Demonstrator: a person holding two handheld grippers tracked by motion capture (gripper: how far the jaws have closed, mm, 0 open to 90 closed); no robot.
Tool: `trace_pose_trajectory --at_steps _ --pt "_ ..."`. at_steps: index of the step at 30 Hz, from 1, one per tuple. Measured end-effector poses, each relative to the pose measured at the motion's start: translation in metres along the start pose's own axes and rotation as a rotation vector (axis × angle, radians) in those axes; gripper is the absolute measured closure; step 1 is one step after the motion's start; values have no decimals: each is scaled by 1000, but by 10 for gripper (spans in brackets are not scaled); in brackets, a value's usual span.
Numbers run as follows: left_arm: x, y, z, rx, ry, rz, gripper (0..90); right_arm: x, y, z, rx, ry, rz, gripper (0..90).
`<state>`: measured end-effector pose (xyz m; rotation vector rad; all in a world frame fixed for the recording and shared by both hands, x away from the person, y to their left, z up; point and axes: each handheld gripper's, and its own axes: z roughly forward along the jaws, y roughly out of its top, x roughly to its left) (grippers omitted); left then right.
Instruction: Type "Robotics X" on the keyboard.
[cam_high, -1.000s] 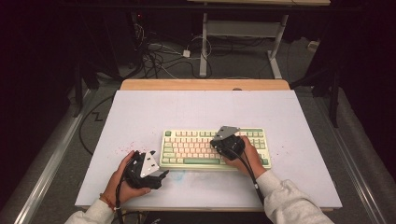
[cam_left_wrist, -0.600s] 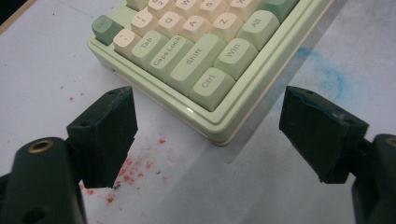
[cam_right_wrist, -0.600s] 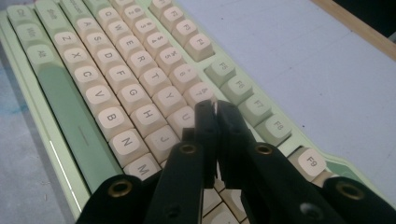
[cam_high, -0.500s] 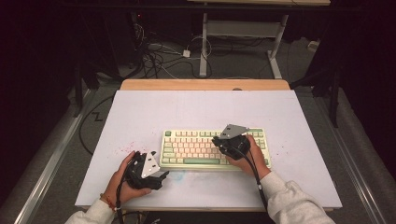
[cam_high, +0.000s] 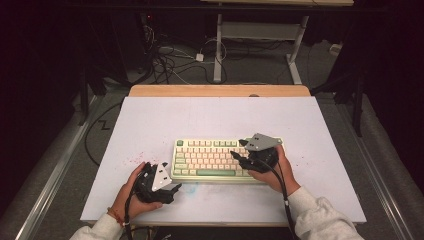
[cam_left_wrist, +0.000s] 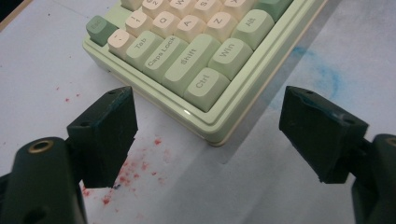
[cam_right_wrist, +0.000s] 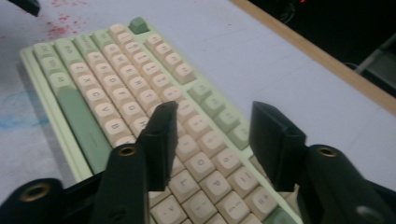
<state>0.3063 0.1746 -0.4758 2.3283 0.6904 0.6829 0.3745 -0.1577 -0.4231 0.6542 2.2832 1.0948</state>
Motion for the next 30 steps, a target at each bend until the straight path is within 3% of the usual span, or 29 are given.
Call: trace_pose_trajectory --at_steps 5,12,26,29,30 --pt "0 0 0 0 7 -8 201 -3 -5 -13 -23 -40 14 350" --pt "0 1 0 18 30 -20 235 -4 -19 -31 -39 -70 15 276" --pt "3 6 -4 -13 -2 -70 279 -1 -56 -63 -43 -96 38 196" --pt "6 7 -5 -20 -23 -76 323 0 -64 -68 -29 -104 47 189" --pt "7 7 -6 -21 -32 -80 377 1 -67 -69 -29 -103 49 191"
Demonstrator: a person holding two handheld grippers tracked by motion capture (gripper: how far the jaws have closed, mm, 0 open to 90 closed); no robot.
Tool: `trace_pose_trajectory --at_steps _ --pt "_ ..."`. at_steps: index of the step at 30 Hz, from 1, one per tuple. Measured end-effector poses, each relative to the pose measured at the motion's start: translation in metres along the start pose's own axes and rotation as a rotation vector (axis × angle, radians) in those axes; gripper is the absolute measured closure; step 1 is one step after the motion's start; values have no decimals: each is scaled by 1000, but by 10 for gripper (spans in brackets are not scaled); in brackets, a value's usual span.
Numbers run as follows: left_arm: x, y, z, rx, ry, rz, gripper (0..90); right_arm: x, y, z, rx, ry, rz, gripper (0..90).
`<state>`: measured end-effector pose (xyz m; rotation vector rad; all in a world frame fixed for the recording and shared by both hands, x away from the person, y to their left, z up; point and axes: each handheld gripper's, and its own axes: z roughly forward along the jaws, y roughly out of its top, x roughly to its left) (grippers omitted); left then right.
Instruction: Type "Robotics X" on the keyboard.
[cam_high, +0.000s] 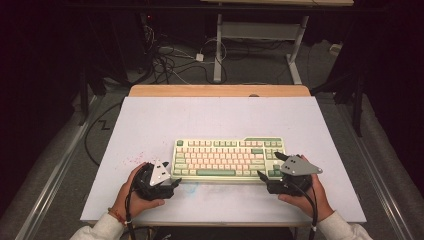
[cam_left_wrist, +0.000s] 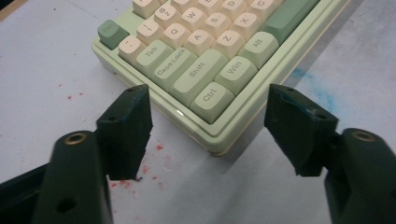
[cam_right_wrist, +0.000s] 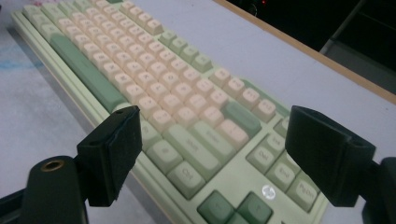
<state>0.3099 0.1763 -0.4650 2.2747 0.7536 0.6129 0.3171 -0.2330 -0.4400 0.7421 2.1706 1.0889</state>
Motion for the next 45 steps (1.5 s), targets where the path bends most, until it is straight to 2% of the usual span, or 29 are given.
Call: trace_pose_trajectory --at_steps 2,5,9,12,17,21,27,45 --pt "2 1 -1 -3 -30 -23 436 0 -5 -3 8 10 -1 194" --pt "4 2 -2 -4 -58 -37 577 1 -10 -8 10 0 -4 197" --pt "6 5 -3 -6 -93 -38 802 2 -16 -13 26 -6 -12 198" --pt "4 8 -3 2 -101 -23 871 3 -22 -16 42 -6 -10 200" --pt "3 15 1 13 -120 -15 873 4 -26 -19 50 -14 -18 199" --pt "1 24 5 15 -124 5 873 4 -27 -18 57 -38 -57 198" --pt "-1 39 13 5 -148 9 873 2 -28 -17 56 -36 -46 198" --pt "-6 62 37 44 -178 40 868 1 -27 -16 59 -30 -37 199"
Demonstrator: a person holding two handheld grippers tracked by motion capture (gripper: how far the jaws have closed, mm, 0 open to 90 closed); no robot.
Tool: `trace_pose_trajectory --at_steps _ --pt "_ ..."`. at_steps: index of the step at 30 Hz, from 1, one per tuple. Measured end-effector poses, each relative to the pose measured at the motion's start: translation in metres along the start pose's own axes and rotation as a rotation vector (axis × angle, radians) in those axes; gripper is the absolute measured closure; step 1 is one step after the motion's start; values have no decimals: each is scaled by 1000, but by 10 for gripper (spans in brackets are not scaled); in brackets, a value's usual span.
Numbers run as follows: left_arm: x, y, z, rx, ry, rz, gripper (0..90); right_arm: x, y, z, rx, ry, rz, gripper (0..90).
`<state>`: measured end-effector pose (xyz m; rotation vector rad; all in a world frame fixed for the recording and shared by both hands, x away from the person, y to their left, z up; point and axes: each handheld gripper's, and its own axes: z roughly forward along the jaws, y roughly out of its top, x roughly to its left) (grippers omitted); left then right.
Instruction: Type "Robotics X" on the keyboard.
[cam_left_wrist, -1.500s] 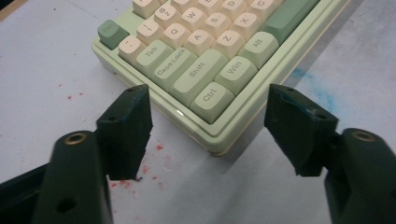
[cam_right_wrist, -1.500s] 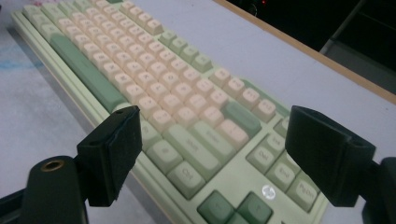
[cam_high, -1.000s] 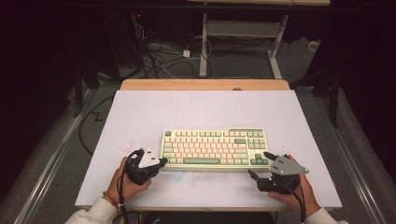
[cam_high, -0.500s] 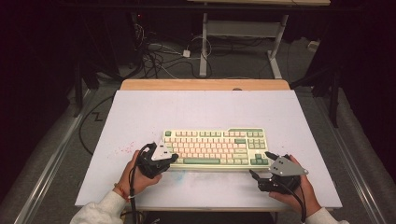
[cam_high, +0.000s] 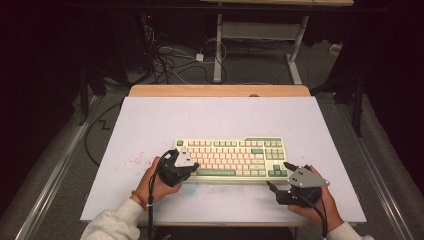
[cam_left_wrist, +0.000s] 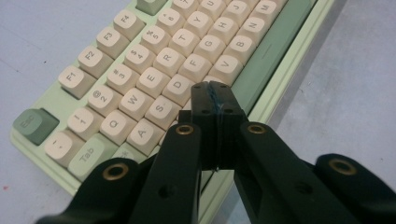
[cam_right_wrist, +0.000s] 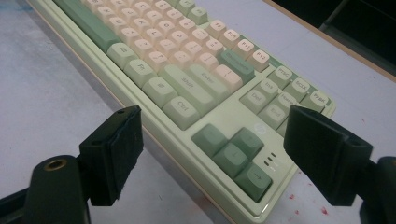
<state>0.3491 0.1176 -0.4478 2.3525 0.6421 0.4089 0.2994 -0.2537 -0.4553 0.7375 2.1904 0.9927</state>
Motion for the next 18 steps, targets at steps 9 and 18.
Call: trace_pose_trajectory --at_steps 9,18 --pt "1 11 13 16 -6 8 864 0 -1 1 12 0 1 201" --pt "2 18 22 37 -15 20 860 0 -1 0 10 3 -1 201"
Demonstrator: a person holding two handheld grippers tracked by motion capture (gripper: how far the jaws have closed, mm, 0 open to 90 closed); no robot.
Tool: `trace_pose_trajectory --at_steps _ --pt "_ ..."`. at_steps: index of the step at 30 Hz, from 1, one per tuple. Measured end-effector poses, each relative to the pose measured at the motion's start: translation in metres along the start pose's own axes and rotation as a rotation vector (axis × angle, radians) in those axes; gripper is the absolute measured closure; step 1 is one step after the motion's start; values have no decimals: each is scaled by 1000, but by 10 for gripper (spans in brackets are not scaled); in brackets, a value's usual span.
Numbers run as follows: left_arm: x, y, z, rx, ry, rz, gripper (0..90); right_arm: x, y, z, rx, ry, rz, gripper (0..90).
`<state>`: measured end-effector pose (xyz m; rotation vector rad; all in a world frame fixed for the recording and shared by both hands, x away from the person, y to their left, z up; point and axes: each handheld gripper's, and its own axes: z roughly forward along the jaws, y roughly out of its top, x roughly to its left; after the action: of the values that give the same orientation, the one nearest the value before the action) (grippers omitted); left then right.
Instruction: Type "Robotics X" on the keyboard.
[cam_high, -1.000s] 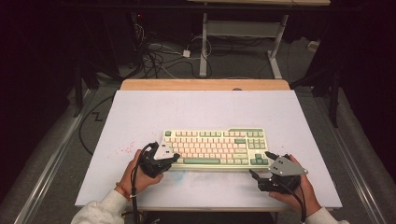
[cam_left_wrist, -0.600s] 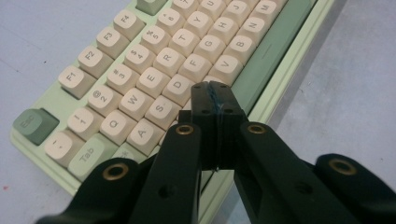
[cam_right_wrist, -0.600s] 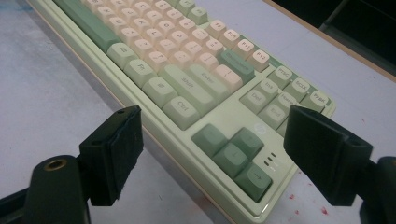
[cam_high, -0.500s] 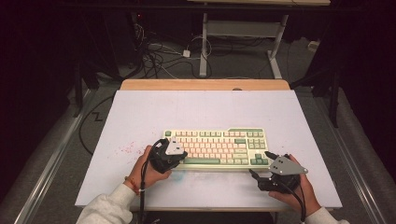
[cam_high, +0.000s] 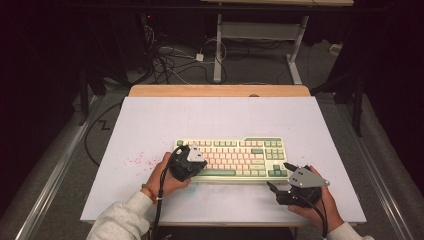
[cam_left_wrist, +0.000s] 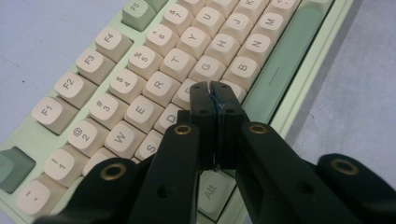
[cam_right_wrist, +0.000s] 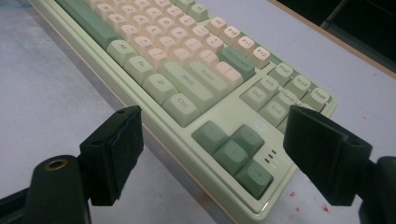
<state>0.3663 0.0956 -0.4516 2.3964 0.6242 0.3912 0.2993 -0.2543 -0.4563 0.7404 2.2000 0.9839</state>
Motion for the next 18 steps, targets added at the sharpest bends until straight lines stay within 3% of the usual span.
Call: trace_pose_trajectory --at_steps 18 --pt "0 2 6 12 12 12 861 1 0 1 11 10 -9 204"
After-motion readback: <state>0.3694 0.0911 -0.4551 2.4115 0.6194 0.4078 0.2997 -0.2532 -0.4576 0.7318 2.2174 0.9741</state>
